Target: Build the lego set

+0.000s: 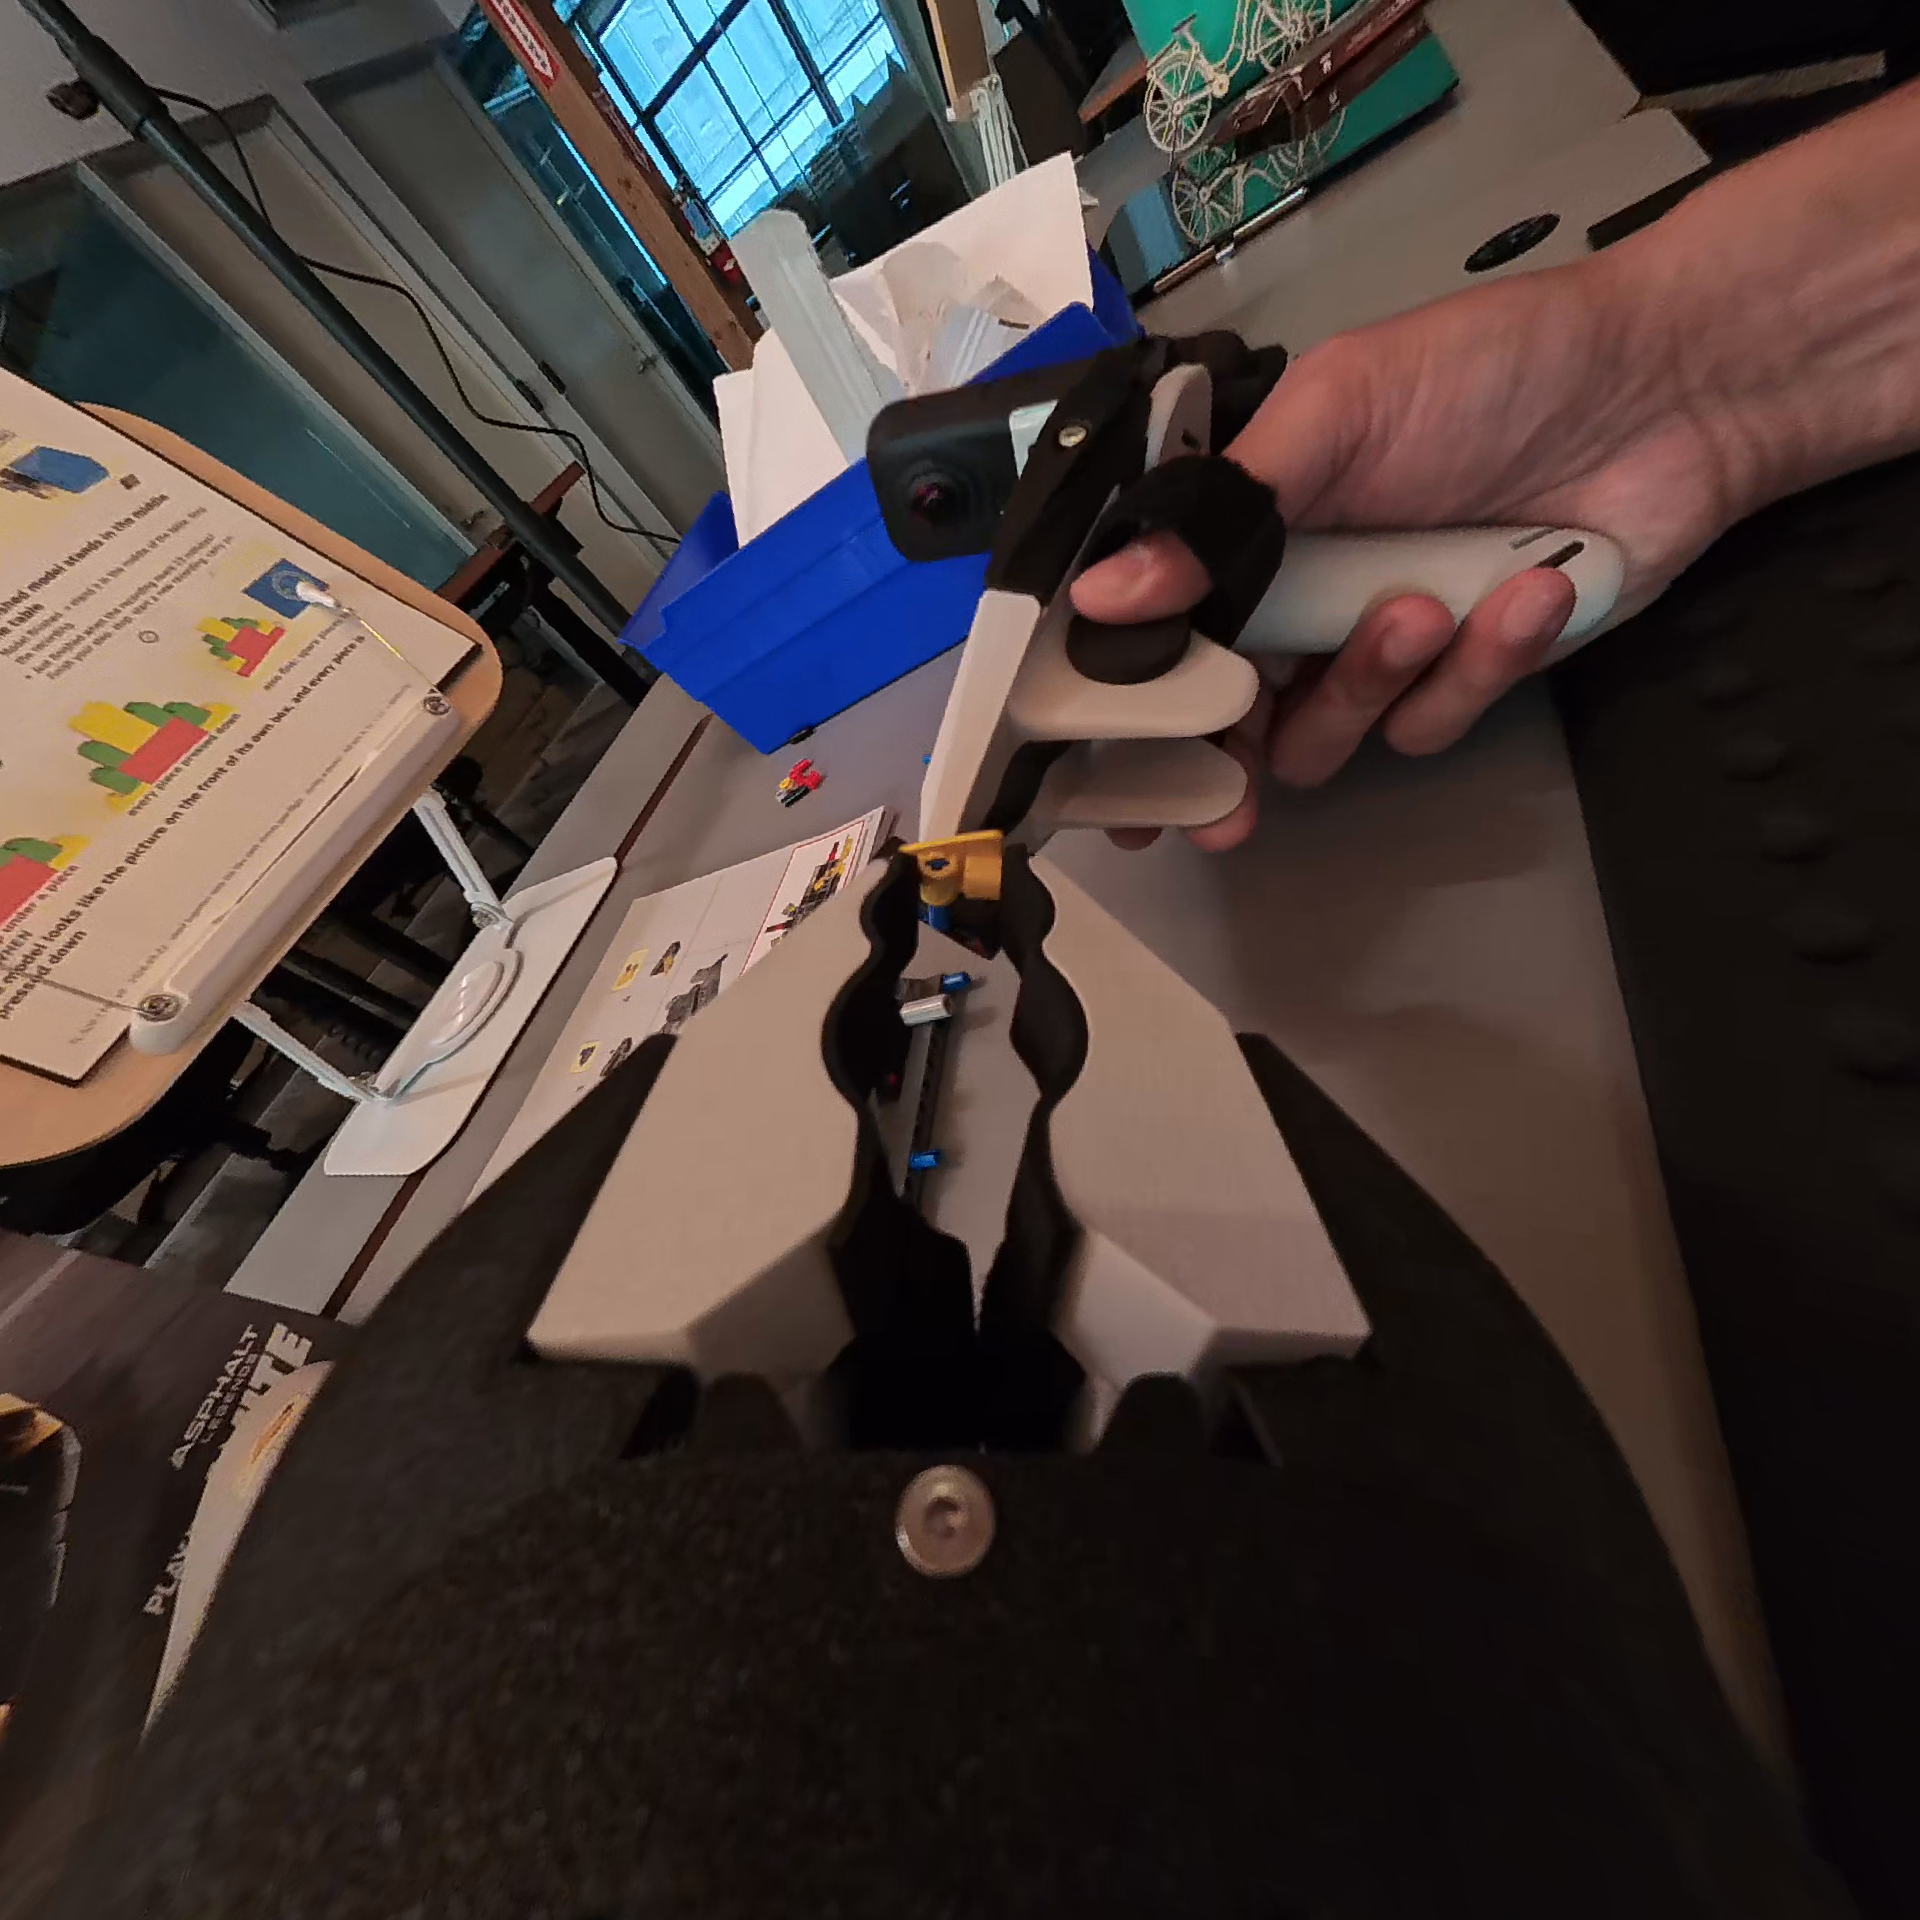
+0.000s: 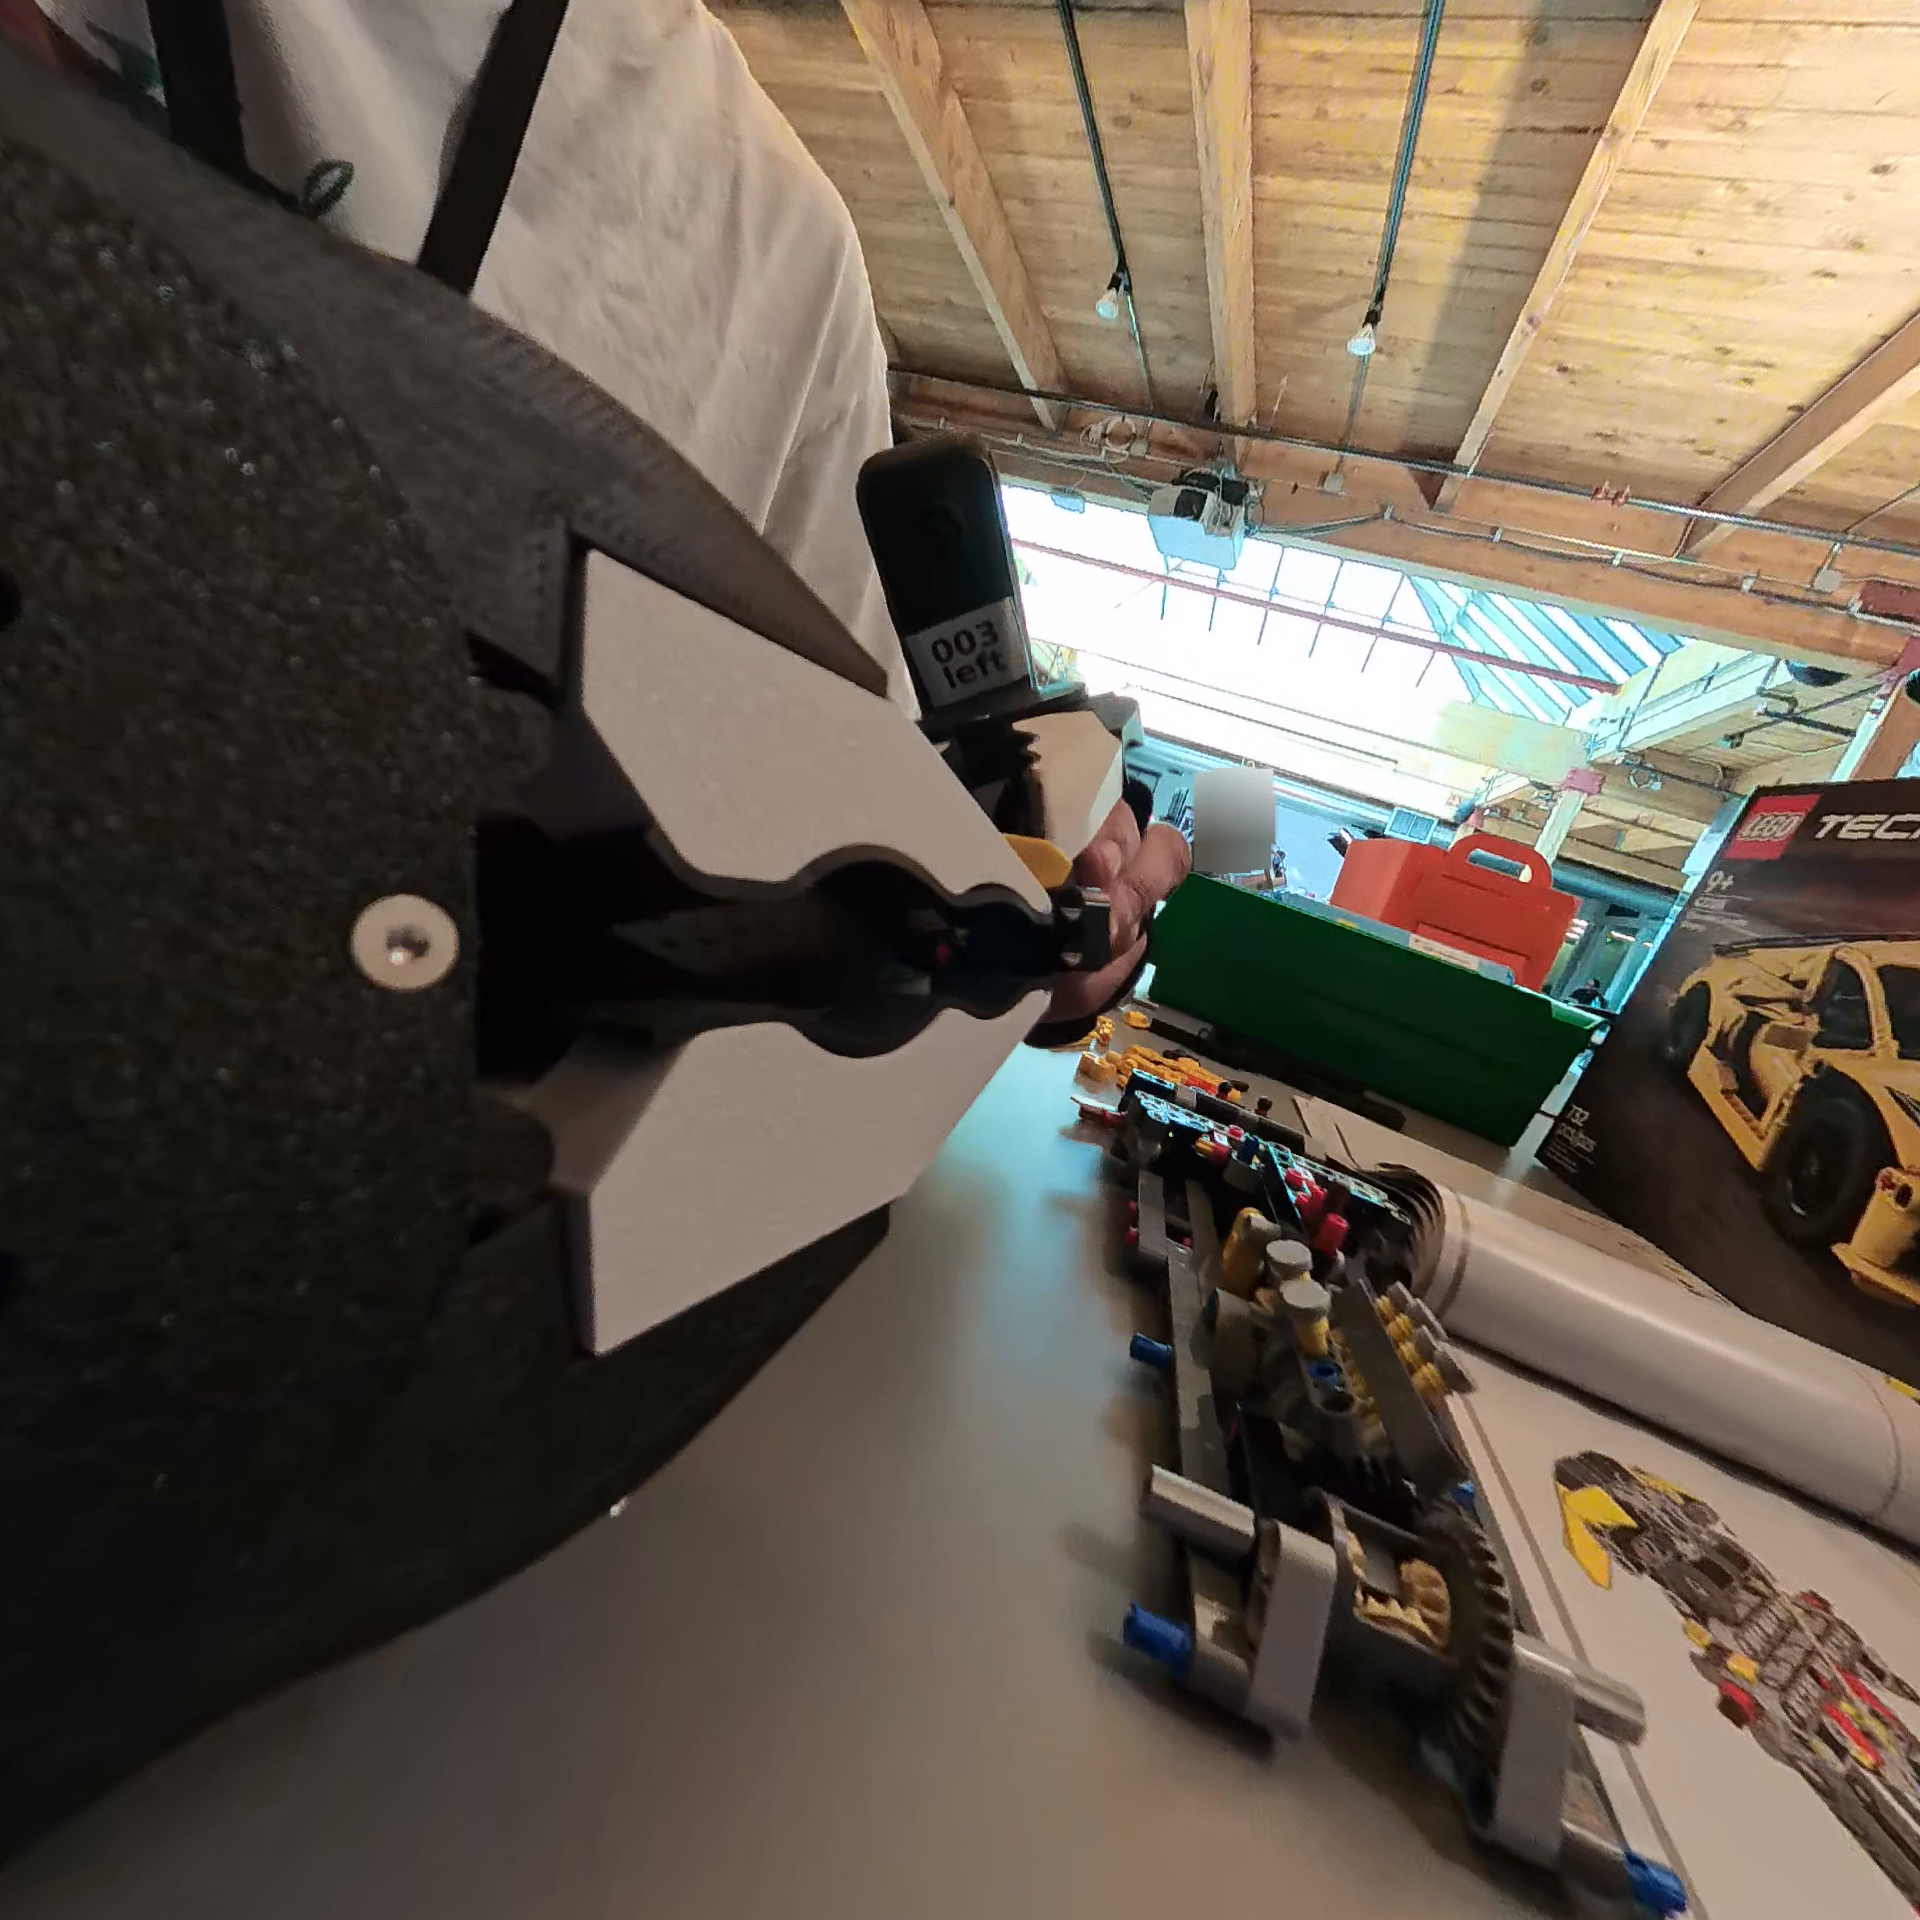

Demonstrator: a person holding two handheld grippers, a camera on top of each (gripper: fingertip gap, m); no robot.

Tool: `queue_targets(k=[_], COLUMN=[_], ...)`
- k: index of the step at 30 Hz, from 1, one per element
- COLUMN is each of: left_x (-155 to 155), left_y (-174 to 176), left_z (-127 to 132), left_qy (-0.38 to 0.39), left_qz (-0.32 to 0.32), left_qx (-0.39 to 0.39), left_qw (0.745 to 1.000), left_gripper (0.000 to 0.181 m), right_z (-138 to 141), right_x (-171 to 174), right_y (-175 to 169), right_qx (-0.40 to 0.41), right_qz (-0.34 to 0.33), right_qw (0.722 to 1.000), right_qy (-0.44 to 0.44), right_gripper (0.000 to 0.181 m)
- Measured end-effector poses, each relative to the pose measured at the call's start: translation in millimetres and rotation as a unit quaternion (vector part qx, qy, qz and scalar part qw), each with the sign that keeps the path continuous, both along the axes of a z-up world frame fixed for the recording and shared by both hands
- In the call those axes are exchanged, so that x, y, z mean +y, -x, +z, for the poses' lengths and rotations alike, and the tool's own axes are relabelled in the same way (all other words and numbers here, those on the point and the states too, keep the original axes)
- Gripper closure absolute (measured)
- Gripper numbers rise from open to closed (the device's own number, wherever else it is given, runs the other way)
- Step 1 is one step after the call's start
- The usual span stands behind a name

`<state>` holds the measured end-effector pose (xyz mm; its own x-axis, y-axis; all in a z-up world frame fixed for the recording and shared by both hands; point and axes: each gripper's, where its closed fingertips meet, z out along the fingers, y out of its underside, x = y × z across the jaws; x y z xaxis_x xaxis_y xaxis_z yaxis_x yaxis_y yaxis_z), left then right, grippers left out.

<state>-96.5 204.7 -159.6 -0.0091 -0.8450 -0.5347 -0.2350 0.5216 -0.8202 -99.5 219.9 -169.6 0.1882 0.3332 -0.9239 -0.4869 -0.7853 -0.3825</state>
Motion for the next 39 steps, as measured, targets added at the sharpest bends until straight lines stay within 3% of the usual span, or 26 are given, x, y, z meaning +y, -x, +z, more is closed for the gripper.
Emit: queue_targets(k=[4, 8, 10, 14, 24, 26, 29, 35, 39], left_x=[6, -8, -16, -13, -1, 4, 0, 2, 5], left_y=[4, 7, 2, -2, -6, -9, -13, -20, -18], left_z=[-1, 29, 25, 5, -1, -4, -2, -18, -21], left_qy=[0.010, 0.066, 0.070, 0.001, -0.039, -0.025, 0.065, 0.090, 0.200], left_qz=[0.002, -0.042, -0.058, -0.041, 0.010, 0.030, 0.017, 0.063, 0.090], left_qx=[0.002, -0.067, -0.062, -0.031, -0.041, -0.039, -0.049, 0.016, 0.032], left_qw=[1.000, 0.995, 0.994, 0.999, 0.998, 0.998, 0.997, 0.994, 0.975], left_gripper=[0.168, 0.167, 0.167, 0.167, 0.168, 0.168, 0.168, 0.167, 0.167], right_z=[6, 3, 3, 4, 7, 10, 12, 2, 4], right_x=[-1, 0, -1, -3, 4, 5, 5, 15, 18], right_y=[-3, 0, 8, 9, -6, -12, -13, -23, -30], right_qx=[0.025, 0.015, 0.009, 0.022, 0.037, 0.042, 0.029, -0.108, -0.215], right_qz=[0.002, 0.003, 0.016, 0.022, -0.019, -0.037, -0.047, -0.122, -0.170], right_qw=[1.000, 1.000, 1.000, 1.000, 0.999, 0.998, 0.998, 0.985, 0.956], right_qy=[-0.004, -0.002, -0.004, -0.001, 0.002, -0.006, -0.018, -0.051, -0.104], right_gripper=[0.177, 0.176, 0.176, 0.177, 0.176, 0.176, 0.176, 0.175, 0.176])
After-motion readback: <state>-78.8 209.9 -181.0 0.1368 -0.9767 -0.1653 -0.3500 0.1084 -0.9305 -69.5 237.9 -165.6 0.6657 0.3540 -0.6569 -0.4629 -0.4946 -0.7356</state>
